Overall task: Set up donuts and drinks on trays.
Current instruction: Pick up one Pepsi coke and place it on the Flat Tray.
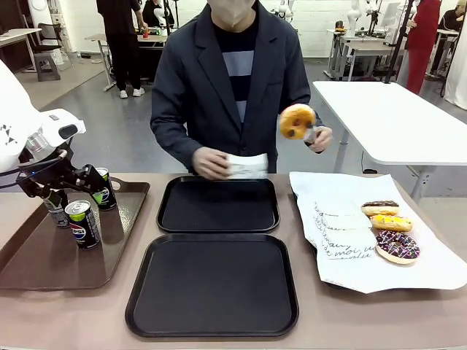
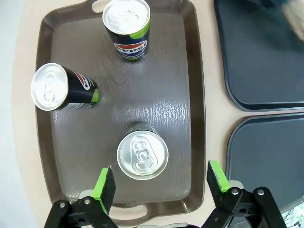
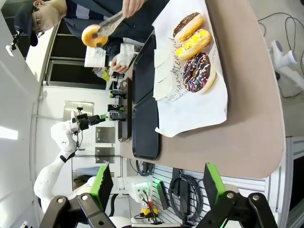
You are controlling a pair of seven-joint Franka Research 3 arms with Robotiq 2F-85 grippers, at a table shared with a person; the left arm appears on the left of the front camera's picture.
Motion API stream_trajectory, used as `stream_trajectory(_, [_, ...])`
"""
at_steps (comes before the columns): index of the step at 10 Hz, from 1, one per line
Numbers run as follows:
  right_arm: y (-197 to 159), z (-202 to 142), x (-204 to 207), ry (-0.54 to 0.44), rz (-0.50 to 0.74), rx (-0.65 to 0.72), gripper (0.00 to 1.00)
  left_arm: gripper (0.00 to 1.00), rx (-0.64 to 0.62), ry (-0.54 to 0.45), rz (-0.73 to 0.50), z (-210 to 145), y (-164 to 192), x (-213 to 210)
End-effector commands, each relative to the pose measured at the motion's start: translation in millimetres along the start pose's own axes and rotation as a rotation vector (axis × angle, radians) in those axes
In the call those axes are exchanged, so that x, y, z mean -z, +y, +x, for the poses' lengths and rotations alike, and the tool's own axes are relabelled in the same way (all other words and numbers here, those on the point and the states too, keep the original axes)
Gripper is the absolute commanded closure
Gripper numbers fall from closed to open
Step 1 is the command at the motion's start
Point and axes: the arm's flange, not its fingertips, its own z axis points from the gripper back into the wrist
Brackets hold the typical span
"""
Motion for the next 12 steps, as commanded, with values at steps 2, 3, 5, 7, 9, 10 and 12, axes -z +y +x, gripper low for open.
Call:
stream_trajectory(2, [-1,0,1,-0.013,0.018,-0.015,0.00,0.00,-0.004,0.008,-0.013,-1,1,-3])
stream_trajectory(3, [-1,0,1,-0.013,0.018,-0.015,0.00,0.00,-0.004,0.008,-0.013,-1,1,-3])
stream_trajectory(5, [-1,0,1,-0.013,0.018,-0.015,0.00,0.00,0.000,0.000,0.000,0,0,0])
stream_trajectory(7, [-1,0,1,-0.013,0.018,-0.015,0.00,0.00,-0.056,0.047,0.091,8,-7,-7])
stream_trajectory(9, [-1,0,1,-0.013,0.018,-0.015,0.00,0.00,-0.080,0.106,0.107,16,-9,-10])
stream_trajectory(10, [-1,0,1,-0.013,0.018,-0.015,0.00,0.00,-0.103,0.131,0.110,21,-9,-9])
stream_trajectory(12, [-1,0,1,-0.013,0.018,-0.015,0.00,0.00,-0.128,0.180,0.091,32,-9,-2])
